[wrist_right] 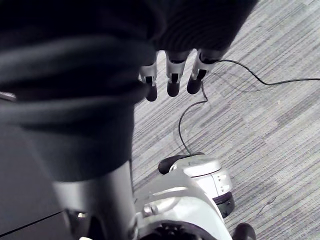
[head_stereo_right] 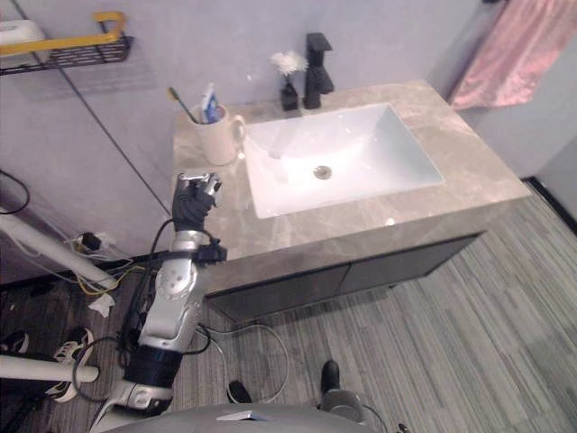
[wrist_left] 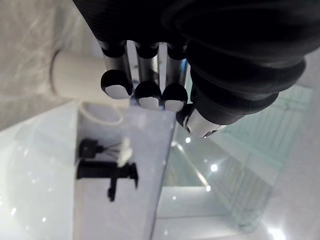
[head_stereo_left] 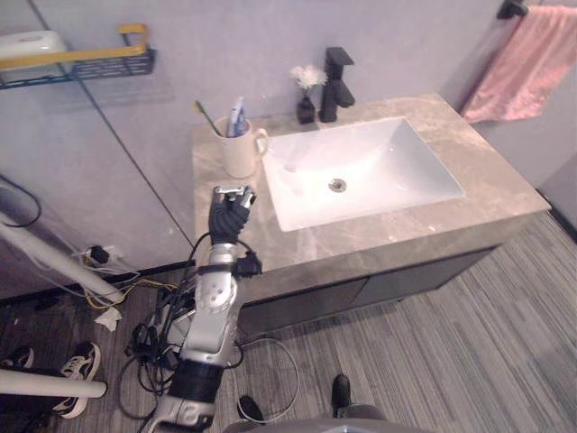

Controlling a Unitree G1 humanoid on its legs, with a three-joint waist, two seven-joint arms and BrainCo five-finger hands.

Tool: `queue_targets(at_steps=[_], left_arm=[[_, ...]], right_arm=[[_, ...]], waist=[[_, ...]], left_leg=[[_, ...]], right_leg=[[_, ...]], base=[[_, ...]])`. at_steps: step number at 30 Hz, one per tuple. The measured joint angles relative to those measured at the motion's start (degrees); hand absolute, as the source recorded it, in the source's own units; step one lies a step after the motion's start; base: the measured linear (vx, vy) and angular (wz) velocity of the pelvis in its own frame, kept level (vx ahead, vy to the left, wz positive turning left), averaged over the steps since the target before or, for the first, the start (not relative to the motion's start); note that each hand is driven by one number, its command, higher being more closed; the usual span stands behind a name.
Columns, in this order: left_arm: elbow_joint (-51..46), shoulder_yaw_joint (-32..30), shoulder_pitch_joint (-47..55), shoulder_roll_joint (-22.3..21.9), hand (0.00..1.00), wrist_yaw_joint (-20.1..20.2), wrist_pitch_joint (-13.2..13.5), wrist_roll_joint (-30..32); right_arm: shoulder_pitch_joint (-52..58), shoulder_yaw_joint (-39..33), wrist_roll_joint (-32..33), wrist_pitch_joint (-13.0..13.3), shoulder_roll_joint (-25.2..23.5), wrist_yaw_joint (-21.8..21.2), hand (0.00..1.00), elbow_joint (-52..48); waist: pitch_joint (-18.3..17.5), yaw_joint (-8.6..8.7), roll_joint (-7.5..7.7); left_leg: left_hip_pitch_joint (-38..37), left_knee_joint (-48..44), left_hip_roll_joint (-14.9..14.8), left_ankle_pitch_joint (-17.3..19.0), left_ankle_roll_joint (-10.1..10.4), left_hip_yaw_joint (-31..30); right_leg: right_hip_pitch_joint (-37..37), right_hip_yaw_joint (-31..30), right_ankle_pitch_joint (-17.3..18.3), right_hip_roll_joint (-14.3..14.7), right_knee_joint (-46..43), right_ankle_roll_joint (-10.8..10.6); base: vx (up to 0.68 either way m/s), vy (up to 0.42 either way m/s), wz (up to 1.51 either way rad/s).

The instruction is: Organize washtable

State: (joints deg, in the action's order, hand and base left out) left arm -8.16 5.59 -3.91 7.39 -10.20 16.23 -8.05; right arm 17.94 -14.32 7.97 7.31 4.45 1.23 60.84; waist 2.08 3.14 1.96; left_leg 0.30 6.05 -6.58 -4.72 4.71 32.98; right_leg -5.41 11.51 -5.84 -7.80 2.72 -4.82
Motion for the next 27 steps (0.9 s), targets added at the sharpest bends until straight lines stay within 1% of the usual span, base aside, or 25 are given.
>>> queue_targets(at_steps=[2,4,5,9,11,12,13,15,16,18,20,21,22,23,24,25,26,27], left_arm=[[-3.74,-2.94,3.89,-0.1,1.0,1.25,0.64,-0.01],[-5.76,-6.58,7.94,-0.16,1.0,1.71,1.58,0.8],[-5.82,-7.75,8.82,-0.18,1.0,1.66,1.76,1.47],[-3.77,-10.85,13.99,-0.34,1.0,0.69,1.67,5.96],[0.42,-12.59,14.93,-0.72,1.0,0.56,1.58,7.56],[4.94,-14.2,15.2,-0.97,1.0,0.11,1.27,8.26],[9.25,-15.53,15.26,-1.46,1.0,-1.11,-0.53,9.95],[15.85,-16.95,15.5,-2.09,1.0,-2.21,-1.32,10.93],[24.26,-16.75,15.69,-2.21,1.0,-2.19,-2.76,10.92],[34.14,-16.72,15.63,-2.47,1.0,-1.06,-4.69,10.79],[48.77,-16.57,15.68,-2.95,1.0,1.22,-7.25,10.84],[51.78,-16.57,15.67,-3.04,1.0,1.53,-7.58,10.84],[57.58,-16.6,15.67,-3.09,1.0,2.55,-8.29,10.82],[61.19,-17.53,15.14,-3.43,1.0,2.99,-8.81,9.6],[62.51,-17.68,14.47,-3.22,1.0,3.08,-8.86,9.57],[65.29,-17.96,13.78,-2.86,0.0,3.58,-8.97,9.62],[66.77,-18.25,13.19,-2.88,0.0,3.73,-8.99,9.6],[68.63,-19.2,12.71,-2.87,0.0,4.61,-9.76,9.56]], right_arm=[[0.33,0.01,-0.01,-0.03,-0.04,-0.11,0.0,0.46],[0.49,0.02,-0.03,-0.11,0.05,-0.16,0.0,0.57],[0.49,0.02,-0.03,-0.11,0.07,-0.19,0.0,0.58],[0.69,0.24,-0.03,-0.22,0.05,-0.22,0.0,0.64],[0.89,0.38,-0.07,-0.31,0.01,-0.58,0.0,0.64],[0.84,0.49,-0.09,-0.37,0.03,-0.73,0.0,0.64],[0.79,0.7,-0.12,-0.41,0.06,-0.97,0.0,0.64],[0.5,0.78,-0.11,-0.41,0.08,-1.11,0.0,0.64],[0.47,1.04,-0.12,-0.48,0.07,-1.11,0.0,0.64],[0.37,1.31,-0.21,-0.63,0.06,-1.02,0.0,0.66],[0.08,1.61,-0.25,-1.36,-0.08,-0.98,0.0,1.07],[-0.18,1.68,-0.25,-1.37,-0.1,-0.98,0.0,1.57],[-0.83,1.67,-0.39,-1.53,-0.07,-0.94,0.0,2.75],[-0.9,1.5,-0.83,-1.58,-0.15,-0.81,0.0,2.83],[-0.93,1.29,-0.88,-1.62,-0.12,-0.68,0.0,2.9],[-1.13,0.92,-1.54,-1.74,0.05,-0.42,0.0,3.22],[-1.26,0.65,-2.01,-1.74,0.16,-0.32,0.0,3.71],[-1.89,0.42,-2.58,-1.91,0.46,-0.09,0.0,4.67]], waist=[[-0.33,-0.59,0.22],[-1.75,-0.74,0.37],[-1.79,-0.84,0.37],[-1.62,-1.29,0.17],[-1.72,-1.88,-0.03],[-1.9,-2.16,-0.05],[-2.11,-2.18,-0.1],[-2.1,-2.2,-0.08],[-2.11,-2.18,0.04],[-2.25,-2.1,0.26],[-2.4,-1.95,0.57],[-2.41,-1.95,0.75],[-2.51,-1.98,1.02],[-2.5,-1.97,1.05],[-2.44,-2.08,0.97],[-2.46,-2.07,0.63],[-2.4,-2.06,0.43],[-2.59,-1.99,0.06]], left_leg=[[-0.98,0.0,0.59,0.39,-0.54,-0.9],[-0.95,0.0,1.08,0.59,-0.82,-1.91],[-1.1,0.0,1.16,0.63,-0.88,-2.15],[-2.69,0.0,1.52,0.82,-1.12,-3.37],[-3.13,0.0,1.48,0.86,-1.17,-3.58],[-3.12,0.0,1.44,0.87,-1.18,-3.64],[-3.0,0.0,1.45,0.91,-1.24,-3.86],[-2.91,0.0,1.48,0.95,-1.31,-4.05],[-3.17,0.0,1.57,1.0,-1.38,-4.21],[-3.49,0.0,1.75,1.13,-1.55,-4.18],[-3.68,0.0,1.77,1.45,-1.55,-3.83],[-3.75,0.0,1.77,1.53,-1.54,-3.69],[-3.92,0.0,1.78,1.81,-1.58,-3.42],[-4.28,0.0,1.82,2.01,-1.55,-3.34],[-4.6,0.0,1.86,2.05,-1.49,-3.29],[-5.13,0.0,1.93,2.18,-1.25,-2.86],[-5.35,0.0,1.93,2.32,-1.15,-2.46],[-6.08,0.0,1.92,2.72,-0.96,-1.72]], right_leg=[[1.61,0.51,0.06,-0.66,-0.05,-0.22],[2.1,1.27,0.23,-0.87,-0.15,-0.45],[2.48,1.65,0.33,-0.99,-0.15,-0.54],[5.09,3.53,2.08,-1.39,-0.25,-0.63],[5.6,4.06,2.77,-1.36,-0.26,-0.59],[5.71,4.26,2.94,-1.33,-0.21,-0.64],[5.77,4.53,3.0,-1.36,-0.18,-0.65],[5.94,4.78,3.15,-1.42,-0.15,-0.7],[6.57,4.9,3.16,-1.48,-0.06,-0.71],[6.62,4.86,3.17,-1.55,-0.08,-0.72],[6.63,4.6,3.23,-1.56,-0.08,-0.8],[6.63,4.48,3.26,-1.54,-0.09,-0.8],[6.64,4.14,3.28,-1.51,-0.09,-0.8],[6.67,3.81,3.44,-1.52,-0.14,-0.86],[6.7,3.72,3.5,-1.55,-0.23,-0.81],[7.15,3.37,3.5,-1.54,-0.28,-0.78],[7.44,3.17,3.51,-1.53,-0.24,-0.78],[7.63,2.32,3.61,-1.45,-0.29,-0.64]], base=[[0.02,0.063,0.22],[0.01,0.049,0.21],[0.01,0.039,0.25],[-0.03,0.018,0.17],[-0.05,0.005,0.14],[-0.01,-0.004,0.1],[-0.01,-0.005,0.1],[0.0,0.002,0.09],[0.02,0.014,0.06],[0.02,0.009,-0.02],[0.05,0.007,-0.08],[0.06,0.003,-0.1],[0.08,0.002,-0.07],[0.11,0.003,-0.06],[0.11,0.01,-0.07],[0.05,0.015,-0.14],[0.03,0.022,-0.3],[0.04,0.015,-0.42]])
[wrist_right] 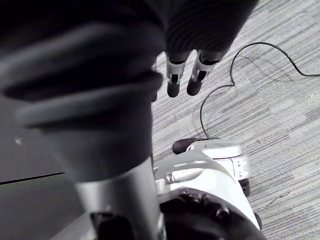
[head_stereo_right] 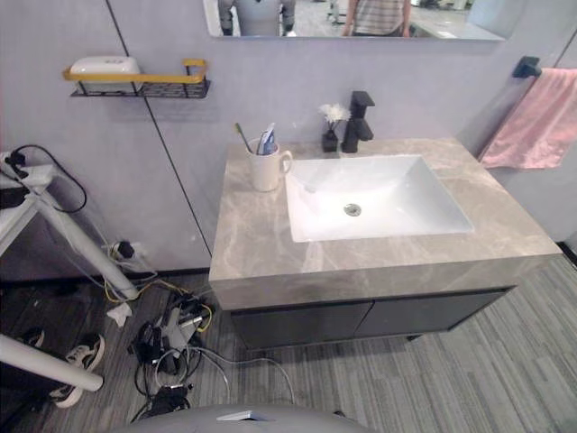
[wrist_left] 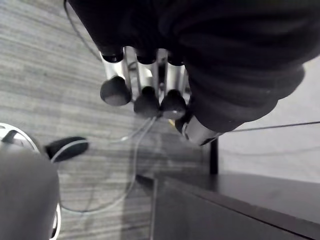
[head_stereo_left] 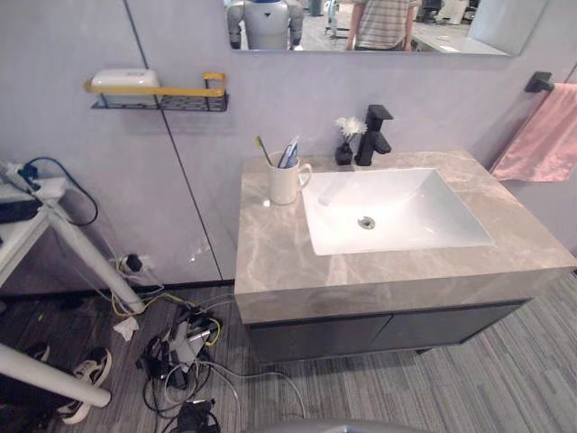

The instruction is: Organize washtable

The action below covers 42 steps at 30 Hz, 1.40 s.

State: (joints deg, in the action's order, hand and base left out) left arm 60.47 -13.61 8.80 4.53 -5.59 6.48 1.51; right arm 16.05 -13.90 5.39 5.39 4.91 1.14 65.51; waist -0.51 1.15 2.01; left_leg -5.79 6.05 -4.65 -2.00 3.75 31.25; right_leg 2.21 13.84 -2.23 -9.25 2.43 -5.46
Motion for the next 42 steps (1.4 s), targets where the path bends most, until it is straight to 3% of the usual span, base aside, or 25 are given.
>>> queue_targets(at_steps=[3,7,13,18,19,21,24,27,28,29,31,32,33,34,37,38,41,42], left_arm=[[2.48,-0.08,-0.23,0.28,0.0,3.78,-2.39,-0.64],[3.08,0.1,-0.62,0.48,0.0,7.28,-3.55,-1.36],[4.59,7.51,-2.82,1.99,0.0,7.13,-3.38,-1.1],[4.57,9.3,-3.86,1.82,0.0,6.55,-3.29,-1.14],[4.51,9.31,-3.87,1.61,0.0,6.48,-3.26,-1.22],[4.41,9.26,-3.83,1.52,0.0,6.46,-2.67,-1.25],[2.55,8.64,-3.94,2.23,0.0,6.22,-2.36,-1.12],[1.38,5.65,-4.39,2.58,0.0,5.87,-2.36,-1.1],[2.06,4.3,-4.5,2.74,0.0,5.62,-2.67,-1.1],[2.56,3.13,-4.33,2.89,0.0,5.54,-3.1,-0.98],[4.2,1.85,-1.6,2.01,0.0,5.25,-4.01,-1.24],[4.52,1.15,-1.25,1.39,0.0,5.05,-4.06,-1.12],[4.85,0.71,-1.25,1.29,0.0,5.01,-4.28,-1.14],[4.88,-0.13,-1.31,0.96,0.0,5.02,-4.7,-1.15],[4.61,0.21,-1.27,1.83,0.0,4.83,-5.31,-1.15],[4.26,1.47,-2.23,2.19,0.0,4.64,-5.31,-1.11],[2.06,8.56,-5.66,2.67,0.0,3.86,-4.97,-1.08],[1.54,11.77,-8.37,2.43,0.0,3.59,-4.19,-1.1]], right_arm=[[-0.36,-0.22,-0.72,-1.21,0.56,-0.31,0.0,0.16],[-0.79,-0.41,-2.8,-1.99,0.9,-1.28,0.0,0.42],[-1.24,-0.24,-3.3,-2.33,1.23,-1.69,0.0,0.42],[-1.78,0.61,-4.43,-2.3,1.3,-1.66,0.0,0.35],[-1.85,1.18,-4.94,-2.3,1.38,-1.65,0.0,0.32],[-1.89,3.03,-5.05,-2.29,1.76,-1.64,0.0,0.31],[-3.05,5.98,-6.56,-2.27,1.84,-1.65,0.0,0.3],[-5.44,7.61,-6.55,-2.26,2.63,-1.7,0.0,0.4],[-5.46,7.4,-6.52,-2.15,3.03,-1.97,0.0,0.45],[-5.35,6.98,-6.48,-2.04,3.25,-2.37,0.0,0.25],[-4.42,6.95,-6.22,-1.68,3.32,-2.52,0.0,-0.4],[-4.27,6.71,-5.3,-1.61,3.34,-2.72,0.0,-0.55],[-4.35,6.48,-5.25,-1.63,3.37,-2.99,0.0,-0.55],[-4.77,6.32,-5.28,-1.77,3.53,-3.49,0.0,-0.48],[-5.02,6.31,-5.36,-2.32,2.77,-3.52,0.0,0.01],[-5.12,6.22,-5.31,-2.32,2.75,-3.46,0.0,-0.02],[-5.14,3.86,-4.24,-2.22,2.82,-3.5,0.0,-0.16],[-4.68,2.87,-3.72,-2.06,2.74,-3.64,0.0,-0.15]], waist=[[-0.31,0.1,-0.71],[-0.12,0.08,-1.4],[-0.02,0.13,-1.73],[1.01,0.09,-1.59],[1.25,0.09,-2.31],[1.91,-0.05,-1.75],[3.7,-0.09,-0.51],[7.22,-0.58,-1.16],[8.36,-0.7,-0.59],[9.38,-1.45,-1.48],[9.15,-1.2,-1.92],[9.0,-0.9,-2.24],[8.88,-0.88,-2.43],[8.42,-0.94,-3.29],[7.45,-1.24,-1.27],[7.4,-0.89,-1.27],[6.68,0.28,-2.2],[6.16,0.37,-2.01]], left_leg=[[-1.33,0.0,-0.02,1.0,0.55,1.74],[-2.73,0.0,-0.02,1.65,0.78,2.69],[-3.55,-0.02,0.04,1.69,0.64,2.8],[-4.83,-0.05,0.0,1.68,0.64,2.27],[-4.91,-0.07,-0.05,1.66,0.63,1.56],[-5.05,-0.7,-0.34,1.6,0.62,0.09],[0.25,-11.18,-2.8,4.66,0.07,-4.44],[6.65,-21.1,-5.53,5.64,0.43,-8.84],[8.69,-27.78,-6.98,9.03,0.33,-9.03],[10.45,-41.05,-9.37,13.24,0.69,-8.03],[9.3,-55.47,-10.58,15.05,0.4,-8.22],[7.05,-56.93,-10.73,15.04,0.39,-8.65],[5.88,-56.03,-10.95,14.82,0.4,-9.04],[2.78,-49.9,-10.78,15.97,1.98,-9.09],[-3.27,-34.42,-4.83,19.35,2.73,-8.01],[-4.88,-29.26,-2.91,19.57,2.87,-7.97],[-5.02,-20.52,0.42,19.34,2.49,-8.11],[-4.68,-16.33,2.21,18.38,0.86,-8.09]], right_leg=[[-0.12,-1.98,0.4,0.19,-0.46,0.21],[-0.03,-2.46,1.19,0.18,-1.52,0.34],[0.13,-2.97,1.53,0.23,-2.1,-0.14],[1.08,-2.62,2.66,0.09,-3.53,-0.3],[1.63,-1.93,2.91,0.01,-3.73,-0.37],[3.2,-0.43,3.41,-0.08,-3.93,-0.36],[3.83,3.51,5.17,-0.69,-6.37,0.06],[1.44,7.19,7.53,-1.01,-11.68,1.56],[0.02,8.07,7.88,-1.26,-13.23,2.08],[-0.46,7.58,8.13,-1.25,-14.75,2.48],[-0.55,6.35,8.2,-1.16,-15.13,2.67],[-0.84,6.12,7.78,-0.94,-14.86,2.63],[-1.32,6.13,7.45,-0.77,-14.88,2.42],[-2.25,5.86,6.4,-0.32,-14.79,2.06],[-2.42,3.58,1.89,-0.02,-11.25,1.69],[-3.35,2.55,0.66,-0.59,-11.03,1.45],[-7.38,2.57,-1.6,-2.0,-10.82,0.55],[-9.74,2.42,-2.5,-2.89,-10.74,-0.08]], base=[[0.08,0.014,-0.36],[0.08,0.014,-0.12],[0.07,0.005,-0.05],[0.01,-0.004,0.06],[0.0,-0.013,0.19],[0.0,-0.028,0.42],[-0.07,-0.072,0.75],[-0.16,-0.08,0.65],[0.03,0.033,0.1],[0.09,0.079,-0.16],[0.0,0.107,-0.19],[-0.1,0.132,0.02],[-0.13,0.208,0.14],[-0.09,0.219,0.09],[0.0,0.179,-0.07],[-0.02,0.143,-0.09],[-0.07,0.111,0.05],[-0.09,0.075,-0.03]])
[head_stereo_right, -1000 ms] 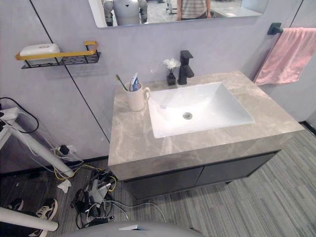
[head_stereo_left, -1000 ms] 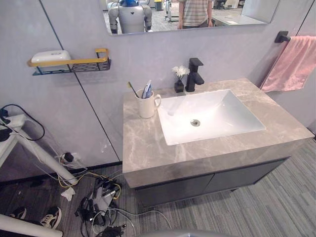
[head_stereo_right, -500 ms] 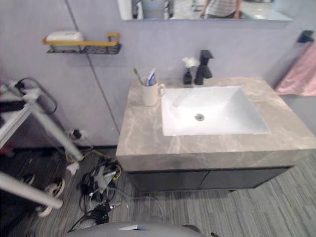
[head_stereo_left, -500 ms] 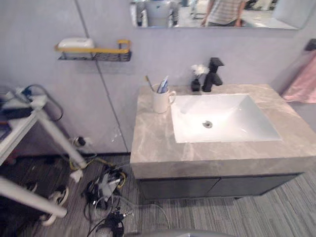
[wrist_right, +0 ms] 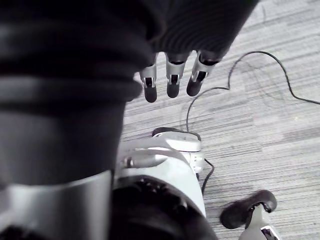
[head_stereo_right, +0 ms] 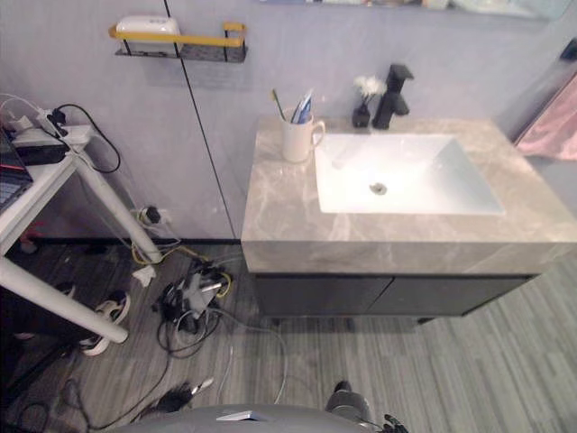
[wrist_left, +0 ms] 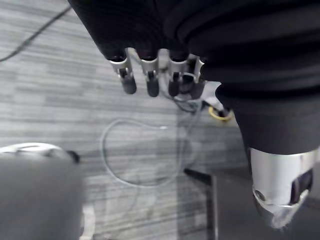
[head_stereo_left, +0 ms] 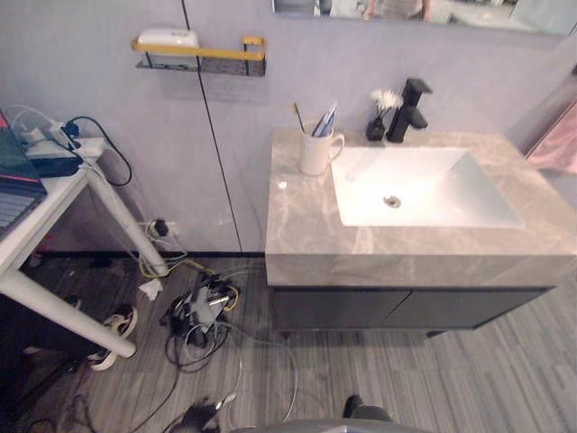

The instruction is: Organize washtable

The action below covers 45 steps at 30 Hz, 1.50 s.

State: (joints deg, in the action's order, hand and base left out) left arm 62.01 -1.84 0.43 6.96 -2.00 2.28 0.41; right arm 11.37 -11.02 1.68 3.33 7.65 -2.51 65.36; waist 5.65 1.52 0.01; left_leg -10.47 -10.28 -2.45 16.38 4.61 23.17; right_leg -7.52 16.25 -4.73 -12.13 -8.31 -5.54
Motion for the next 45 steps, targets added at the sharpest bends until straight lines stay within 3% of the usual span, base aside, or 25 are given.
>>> queue_targets(at_steps=[3,6,7,8,10,11,13,14,15,16,17,19,22,27,30,31,34,36,37,38,39,41,42,44,45], left_arm=[[-0.61,4.68,-4.09,-0.85,0.0,-0.81,1.54,0.1],[0.11,5.19,-5.34,-1.46,0.0,-0.86,2.56,0.23],[0.85,4.36,-5.12,-1.57,0.0,-0.86,2.7,0.95],[1.09,3.52,-4.76,-1.44,0.0,-0.86,2.49,1.55],[1.39,1.98,-2.68,-0.71,0.0,-0.83,1.96,2.72],[1.57,0.99,-0.29,-0.43,0.0,-0.76,1.52,2.83],[0.99,-3.44,1.31,-0.44,0.0,-0.55,1.22,2.32],[1.46,-6.38,0.47,-0.58,0.0,-0.26,0.91,2.44],[1.75,-7.29,0.36,-0.78,0.0,0.04,0.58,2.6],[2.44,-9.5,0.77,-2.75,0.0,0.58,0.81,2.4],[2.28,-11.82,1.05,-3.31,0.0,0.42,1.07,2.1],[1.77,-12.56,1.5,-2.84,0.0,0.7,0.62,0.21],[2.02,-13.92,1.69,-2.53,0.0,1.0,0.43,-0.09],[1.35,-10.11,-0.6,-4.64,0.0,0.95,0.43,0.0],[0.27,-6.63,-0.98,-4.6,0.0,0.8,0.68,-0.01],[0.04,-5.2,-0.95,-4.61,0.0,0.78,0.69,0.03],[-1.06,-3.86,-0.7,-4.49,0.0,0.37,0.74,0.04],[-1.36,-4.15,-0.34,-4.43,0.0,0.26,1.41,0.04],[-1.38,-4.37,-0.34,-4.14,0.0,0.26,1.86,0.02],[-1.41,-4.61,0.11,-4.14,0.0,0.35,2.41,0.01],[-1.06,-5.08,1.08,-4.08,0.0,0.35,2.55,0.01],[-0.95,-7.66,2.16,-4.07,0.0,0.48,3.01,-0.11],[-0.49,-9.02,2.68,-4.11,0.0,0.68,3.13,-0.1],[1.13,-10.53,2.66,-4.03,0.0,1.13,2.96,-0.16],[2.36,-10.66,2.66,-3.36,0.0,1.52,2.71,0.05]], right_arm=[[0.01,-0.36,1.81,1.24,0.0,-0.8,0.0,-0.13],[-0.18,-0.15,2.27,1.41,-0.5,-0.81,0.0,-0.17],[-0.74,-0.08,2.61,1.29,0.11,-0.94,0.0,-0.36],[-1.02,-0.13,3.6,1.37,0.08,-1.09,0.0,-0.55],[-0.79,-0.34,4.25,1.35,-0.31,-1.07,0.0,-0.27],[-0.6,-0.34,4.29,1.2,-0.5,-0.74,0.0,-0.03],[-0.69,-0.23,4.1,0.92,-1.52,0.21,0.0,0.12],[-1.06,0.64,3.8,0.39,-1.34,0.12,0.0,0.06],[-1.12,1.55,3.8,0.26,-1.11,0.04,0.0,0.19],[-1.68,1.56,2.98,-0.31,0.58,-0.3,0.0,0.75],[-1.58,1.09,2.8,-0.34,0.61,-1.05,0.0,1.23],[-1.55,1.2,2.21,-0.87,-0.12,-0.31,0.0,3.35],[-1.2,1.86,1.56,-0.94,-0.93,-0.12,0.0,4.04],[-0.15,1.15,1.54,-0.86,-0.75,-0.08,0.0,4.06],[0.05,0.97,1.09,-0.77,-0.88,0.01,0.0,4.04],[0.11,1.04,1.1,-0.15,-0.62,0.0,0.0,4.05],[0.18,1.08,1.3,0.69,-0.09,0.24,0.0,4.09],[0.2,1.2,1.72,1.35,0.23,0.26,0.0,4.58],[-0.31,0.67,1.69,1.28,0.31,0.24,0.0,4.53],[-0.56,-1.25,1.67,1.27,0.33,0.19,0.0,4.88],[-0.64,-2.36,1.63,1.36,0.38,0.07,0.0,4.73],[-0.21,-3.22,1.54,1.36,0.84,-0.45,0.0,4.6],[0.2,-3.84,1.53,1.51,0.91,-1.13,0.0,4.35],[0.32,-5.43,1.51,1.56,0.77,-1.42,0.0,4.24],[0.8,-6.2,1.57,1.42,0.23,-1.34,0.0,3.9]], waist=[[0.28,1.07,-0.42],[0.51,1.44,-0.05],[0.93,1.25,-0.81],[1.01,1.39,-0.51],[1.15,1.25,-0.6],[0.87,0.8,-0.09],[0.53,-0.45,1.85],[0.81,-1.05,2.77],[0.8,-1.59,2.95],[0.06,-3.36,-0.89],[-0.05,-3.6,0.7],[-0.78,-4.14,1.92],[-1.92,-4.23,3.17],[-2.44,-3.22,2.28],[-2.44,-2.29,2.32],[-2.07,-1.88,1.48],[-0.65,-1.85,-0.08],[0.62,-1.88,-1.07],[1.09,-1.84,-0.48],[1.7,-2.08,-0.25],[2.21,-2.19,-1.1],[2.62,-2.38,-2.24],[2.9,-2.31,-3.19],[2.97,-1.99,-3.99],[1.37,-1.2,-3.02]], left_leg=[[0.13,5.0,1.73,-2.11,-2.18,2.1],[0.0,6.54,1.59,-3.72,-3.72,7.69],[0.62,6.92,0.14,-4.06,-4.5,11.03],[0.79,6.78,-0.96,-4.11,-4.49,12.83],[0.41,6.19,-3.61,-4.5,-3.82,15.72],[-0.12,5.3,-4.76,-4.9,-3.19,18.1],[0.48,3.3,-4.6,-4.97,-3.04,22.16],[3.05,-0.33,-4.86,-4.99,-3.63,23.96],[4.46,1.19,-4.3,-4.28,-3.89,23.57],[6.06,9.07,-4.68,-10.33,-6.91,24.75],[5.46,10.33,-3.24,-10.88,-6.23,28.75],[5.26,9.92,-2.97,-11.39,-5.66,32.19],[5.64,10.05,-3.73,-13.43,-4.14,37.83],[5.97,9.65,-5.47,-16.24,-3.44,37.9],[7.18,1.54,-10.95,-14.17,-3.5,37.76],[8.8,-8.15,-17.23,-10.31,-3.39,37.85],[9.19,-21.49,-26.43,-7.15,-4.12,37.74],[11.3,-31.0,-30.82,-9.39,-5.15,28.02],[14.97,-31.04,-26.85,-6.77,-1.34,15.55],[16.04,-23.47,-16.56,-3.56,0.13,2.89],[16.03,-17.42,-11.95,-3.52,0.27,-3.12],[15.66,-9.04,-6.72,-4.4,1.77,-15.52],[15.28,-6.79,-6.75,-4.84,1.43,-18.84],[14.06,-7.96,-7.92,-7.34,0.59,-15.29],[13.51,-7.35,-7.57,-6.48,-0.05,-12.15]], right_leg=[[-3.28,-2.28,-5.0,-0.03,1.57,0.96],[-4.84,-3.68,-14.41,2.75,6.0,1.15],[-5.49,-2.7,-16.13,4.32,6.2,2.48],[-6.73,0.54,-10.08,4.45,-1.06,6.34],[-6.28,6.91,0.75,3.41,-15.99,8.69],[-3.85,9.73,4.06,2.35,-21.88,7.92],[-2.64,11.3,6.53,0.02,-23.09,7.05],[-3.4,12.88,4.66,1.53,-19.75,10.04],[-2.98,10.61,2.66,3.68,-14.23,10.49],[-1.37,8.36,2.67,7.77,-9.08,9.31],[-1.66,9.24,10.42,3.04,-21.09,8.61],[3.57,9.41,11.8,-0.16,-18.6,5.94],[7.77,6.28,10.37,3.57,-3.38,2.05],[11.32,6.67,9.13,6.73,5.45,3.09],[12.21,6.8,8.52,8.82,6.76,4.03],[12.27,5.98,8.55,10.86,6.76,4.13],[12.94,2.87,9.68,14.15,6.25,6.65],[13.18,-1.84,10.38,15.74,4.46,9.2],[13.28,-5.06,10.83,15.18,3.61,10.34],[12.11,-11.32,10.99,13.52,2.08,10.59],[11.44,-15.86,11.0,13.45,1.2,10.58],[9.82,-22.36,11.54,14.09,-1.0,9.67],[8.89,-26.34,12.22,15.62,-3.19,8.76],[8.51,-30.49,13.06,16.64,-5.33,7.39],[7.83,-32.99,13.15,15.84,-4.82,6.7]], base=[[-0.13,0.063,-0.35],[-0.21,0.01,-0.9],[-0.17,-0.064,-1.07],[-0.03,-0.095,-0.84],[0.24,-0.175,-0.77],[0.31,-0.187,-0.91],[0.09,-0.159,-1.22],[-0.19,-0.126,-1.43],[-0.32,-0.119,-1.65],[0.25,-0.031,-1.57],[0.49,-0.038,-1.4],[0.74,0.032,-1.05],[0.44,-0.085,-1.25],[-0.02,-0.194,-0.16],[-0.13,-0.191,-0.05],[-0.11,-0.149,-0.27],[-0.09,-0.128,-0.67],[0.01,-0.193,-1.12],[0.0,-0.208,-1.86],[-0.1,-0.124,-2.27],[-0.17,-0.038,-2.36],[-0.12,0.033,-2.09],[-0.01,0.14,-1.89],[0.07,0.255,-1.53],[0.14,0.306,-1.47]])
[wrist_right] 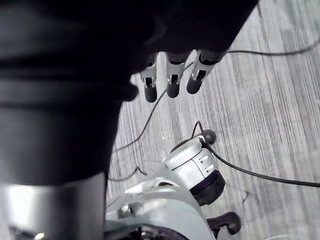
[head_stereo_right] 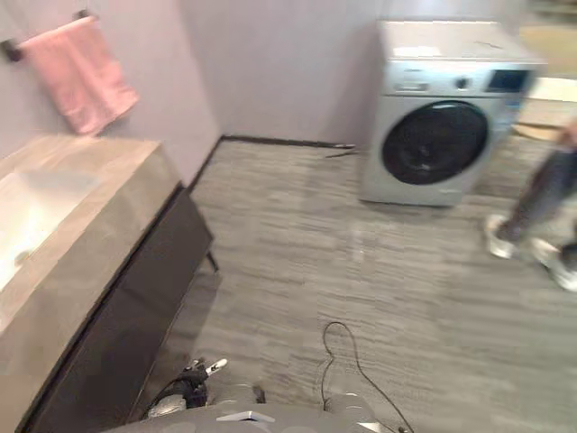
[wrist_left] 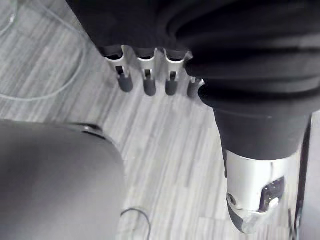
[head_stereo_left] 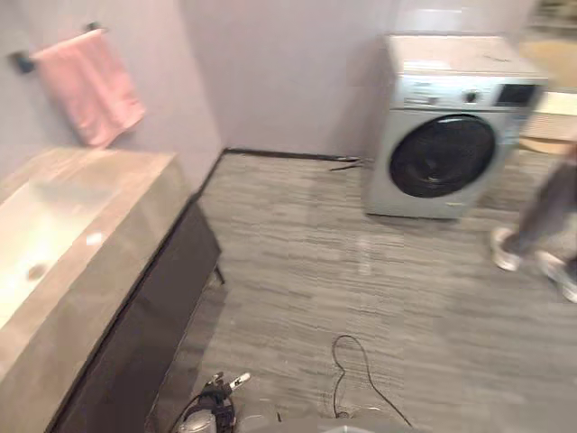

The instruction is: Organize washtable

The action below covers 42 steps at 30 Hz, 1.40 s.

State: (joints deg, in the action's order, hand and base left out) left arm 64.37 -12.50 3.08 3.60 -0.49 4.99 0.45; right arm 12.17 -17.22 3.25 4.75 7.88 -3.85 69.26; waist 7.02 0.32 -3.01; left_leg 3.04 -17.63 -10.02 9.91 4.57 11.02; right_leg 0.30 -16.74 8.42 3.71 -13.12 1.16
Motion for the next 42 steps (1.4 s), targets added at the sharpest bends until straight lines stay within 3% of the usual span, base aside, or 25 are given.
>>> queue_targets(at_steps=[3,7,9,11,12,13,14,16,17,18,21,24,26,27,28,29,30,31,33,34,35,37,38,40,42], left_arm=[[0.74,0.21,-0.15,1.39,0.0,0.26,-0.19,0.1],[1.25,4.68,-0.79,2.22,0.0,1.0,-0.04,2.1],[2.07,6.57,-1.55,2.39,0.0,1.84,0.12,2.79],[2.98,8.23,-3.8,2.46,0.0,2.31,0.11,2.8],[3.0,8.18,-4.13,2.42,0.0,2.31,0.11,2.8],[2.92,8.17,-4.28,2.71,0.0,2.33,0.09,2.81],[2.88,8.22,-4.22,2.86,0.0,2.33,0.09,2.78],[3.0,8.17,-3.95,2.93,0.0,2.24,-0.4,2.35],[2.89,7.97,-3.81,2.92,0.0,1.75,-0.44,2.05],[2.85,7.63,-3.76,2.89,0.0,1.25,-0.44,2.02],[2.87,5.03,-3.21,0.45,0.0,-0.2,0.12,-0.16],[1.13,2.21,-3.22,-0.45,0.0,-0.56,0.36,-0.49],[0.33,0.17,-3.01,-0.95,0.0,-0.71,0.37,-1.01],[0.39,-1.15,-2.74,-1.0,0.0,-0.86,0.32,-1.44],[0.63,-1.09,-2.53,-1.09,0.0,-1.19,0.41,-1.7],[0.63,-1.09,-2.44,-1.23,0.0,-1.2,0.49,-1.86],[0.87,-0.91,-2.56,-0.7,0.0,-1.31,0.17,-2.3],[0.67,-0.59,-2.22,-0.96,0.0,-1.23,0.15,-2.41],[0.38,-0.61,-0.21,-0.77,0.0,-1.28,0.36,-2.4],[-0.7,-0.63,-0.05,-0.85,0.0,-1.35,1.17,-2.44],[-1.08,-0.64,-0.2,-0.8,0.0,-1.39,1.35,-2.43],[-2.29,-0.85,-0.1,-1.33,0.0,-1.34,1.77,-3.15],[-2.69,-1.22,0.31,-1.32,0.0,-1.42,1.94,-4.36],[-2.65,-1.19,0.8,-0.93,0.0,-1.4,2.46,-4.64],[-2.66,-2.8,0.3,-1.72,0.0,-1.41,2.85,-4.62]], right_arm=[[-0.41,-1.01,0.14,-0.15,-1.08,0.04,0.0,0.0],[-1.91,-1.52,0.15,-0.32,-1.01,0.15,0.0,-0.57],[-1.81,-1.34,0.16,-0.23,-1.13,0.08,0.0,-1.93],[-2.71,-0.31,0.28,0.0,-0.95,-0.02,0.0,-2.33],[-2.87,-0.02,0.37,0.08,-0.97,-0.02,0.0,-2.86],[-3.25,1.65,0.98,0.12,-0.98,0.12,0.0,-4.1],[-3.44,1.95,2.02,-0.06,-1.12,0.28,0.0,-4.07],[-3.13,1.94,2.49,0.08,-0.96,0.48,0.0,-4.05],[-2.89,1.95,2.48,0.0,-0.95,0.47,0.0,-3.94],[-2.77,1.93,2.48,0.02,-0.98,0.49,0.0,-3.95],[-2.08,0.62,2.66,0.47,-1.01,0.2,0.0,-3.34],[-1.88,-1.61,2.93,0.57,-2.24,0.53,0.0,-3.28],[-1.84,-3.28,2.93,0.62,-2.64,0.64,0.0,-2.47],[-1.84,-4.19,2.94,0.78,-2.87,0.87,0.0,-1.8],[-1.96,-5.3,3.11,0.75,-2.99,1.26,0.0,-1.6],[-1.87,-5.33,3.55,0.75,-2.89,1.45,0.0,-1.52],[-1.09,-5.1,4.01,0.72,-2.91,1.73,0.0,-1.15],[-0.82,-4.6,4.63,0.74,-2.65,2.05,0.0,-1.09],[-1.78,-1.81,4.71,1.33,-1.68,2.25,0.0,-1.38],[-3.24,-0.17,4.68,1.46,-1.18,2.67,0.0,-1.42],[-3.55,0.55,4.7,1.32,-0.86,2.73,0.0,-1.24],[-3.76,1.98,4.67,1.2,0.16,2.64,0.0,-1.2],[-3.27,1.98,4.64,1.18,0.14,2.63,0.0,-1.16],[-2.68,1.99,4.59,1.19,0.06,2.59,0.0,-1.36],[-2.63,2.29,3.92,1.18,0.38,2.56,0.0,-1.44]], waist=[[-2.4,0.72,2.09],[-2.46,2.75,2.11],[-2.29,3.73,1.94],[-1.23,4.16,1.61],[-0.83,4.17,1.44],[0.11,4.39,1.27],[0.65,4.72,2.16],[0.55,5.55,2.37],[0.56,5.49,2.58],[0.65,5.42,2.78],[1.49,5.37,1.02],[1.96,5.72,1.86],[1.9,5.39,2.42],[1.23,5.34,2.56],[1.11,5.08,1.71],[1.32,5.14,1.57],[2.0,5.61,2.82],[2.09,5.4,1.82],[1.94,4.76,1.29],[2.14,4.5,1.74],[2.17,4.08,1.71],[2.37,2.18,1.6],[2.43,1.56,1.6],[2.59,1.64,1.81],[2.52,1.58,1.62]], left_leg=[[-1.4,6.79,2.56,-1.09,-0.63,9.07],[-5.01,10.56,4.12,-2.46,-1.54,18.94],[-5.5,10.79,4.06,-2.35,-1.69,22.0],[-6.44,10.74,2.37,-2.3,-1.78,28.92],[-6.74,10.25,1.55,-2.32,-1.8,31.2],[-8.14,10.41,0.56,-2.42,-1.99,34.09],[-10.73,11.5,1.56,-2.26,-1.85,37.32],[-12.6,10.5,1.87,-0.89,-1.08,42.64],[-13.46,9.36,1.78,-0.55,-0.71,45.83],[-14.2,9.06,1.85,-0.51,-0.62,47.51],[-17.1,11.21,0.91,-0.65,0.78,51.05],[-17.96,12.37,0.0,-2.15,2.68,50.44],[-17.83,11.32,-1.21,-2.59,2.32,51.37],[-17.21,8.78,-2.72,-1.53,2.71,52.64],[-16.15,3.54,-7.09,0.71,2.04,53.3],[-15.25,-2.0,-9.46,2.58,2.22,53.0],[-15.44,-15.14,-15.1,5.56,2.49,53.41],[-15.3,-23.84,-20.6,5.22,0.48,52.93],[-13.08,-35.8,-25.63,2.95,-4.71,49.56],[-6.72,-41.5,-23.45,3.37,-3.82,39.3],[-3.64,-41.81,-20.55,3.94,-2.3,33.79],[3.65,-36.82,-9.41,6.36,1.12,20.09],[4.21,-32.23,-7.32,6.82,0.22,19.34],[5.18,-20.34,-7.22,6.94,-0.58,20.35],[6.98,-7.52,-7.05,3.47,1.11,18.15]], right_leg=[[-5.23,-5.8,-1.26,-2.28,-0.35,-2.58],[-8.44,-10.34,-3.71,-2.3,0.38,-5.91],[-9.79,-11.64,-4.81,-1.49,0.4,-5.74],[-13.25,-8.81,-9.55,1.46,0.08,-4.8],[-13.86,-5.45,-11.32,2.02,0.51,-3.83],[-14.66,6.3,-10.6,0.68,0.85,0.32],[-15.17,24.7,-6.07,-4.0,-2.54,3.02],[-14.68,43.76,-2.39,-9.87,-5.49,4.52],[-14.91,49.99,-1.0,-10.42,-5.58,6.05],[-14.47,51.46,-0.55,-10.2,-5.23,6.62],[-11.87,46.71,-1.06,-4.96,-1.58,6.87],[-8.57,45.35,-1.23,-2.67,1.68,6.56],[-7.43,44.24,-1.26,-1.24,2.97,6.4],[-7.3,43.79,0.48,-0.24,4.11,4.49],[-7.54,46.46,5.14,-0.84,0.33,4.15],[-9.5,46.51,6.86,-2.76,-6.31,7.41],[-8.91,44.35,9.65,-4.31,-11.11,7.23],[-6.71,43.98,9.58,-2.23,-9.63,7.11],[-4.07,40.9,8.75,0.2,-7.09,8.12],[-3.35,37.58,7.58,0.9,-5.59,8.66],[-3.2,35.72,6.84,0.93,-5.05,9.56],[-1.13,29.11,4.25,1.4,-1.19,8.64],[0.33,26.12,2.67,1.68,0.28,8.2],[2.88,20.34,1.89,2.34,2.0,8.17],[3.17,15.98,2.06,2.77,2.69,7.44]], base=[[0.19,0.221,-1.14],[0.24,0.142,-1.15],[0.14,0.078,-1.14],[0.09,0.019,-1.73],[0.05,-0.11,-2.0],[0.09,-0.239,-2.0],[0.12,-0.278,-1.9],[0.08,-0.27,-1.65],[0.04,-0.306,-1.51],[0.08,-0.327,-1.37],[0.12,-0.252,-0.92],[0.01,-0.228,-0.34],[-0.05,-0.145,-0.26],[0.04,-0.136,-0.29],[0.06,-0.082,-0.2],[0.11,-0.026,0.07],[0.12,0.032,0.04],[0.12,-0.018,-0.18],[0.09,-0.07,-0.82],[0.06,-0.057,-1.04],[0.04,-0.027,-1.24],[0.01,0.015,-1.64],[-0.11,-0.015,-1.92],[-0.28,-0.111,-1.58],[-0.31,-0.139,-1.28]])
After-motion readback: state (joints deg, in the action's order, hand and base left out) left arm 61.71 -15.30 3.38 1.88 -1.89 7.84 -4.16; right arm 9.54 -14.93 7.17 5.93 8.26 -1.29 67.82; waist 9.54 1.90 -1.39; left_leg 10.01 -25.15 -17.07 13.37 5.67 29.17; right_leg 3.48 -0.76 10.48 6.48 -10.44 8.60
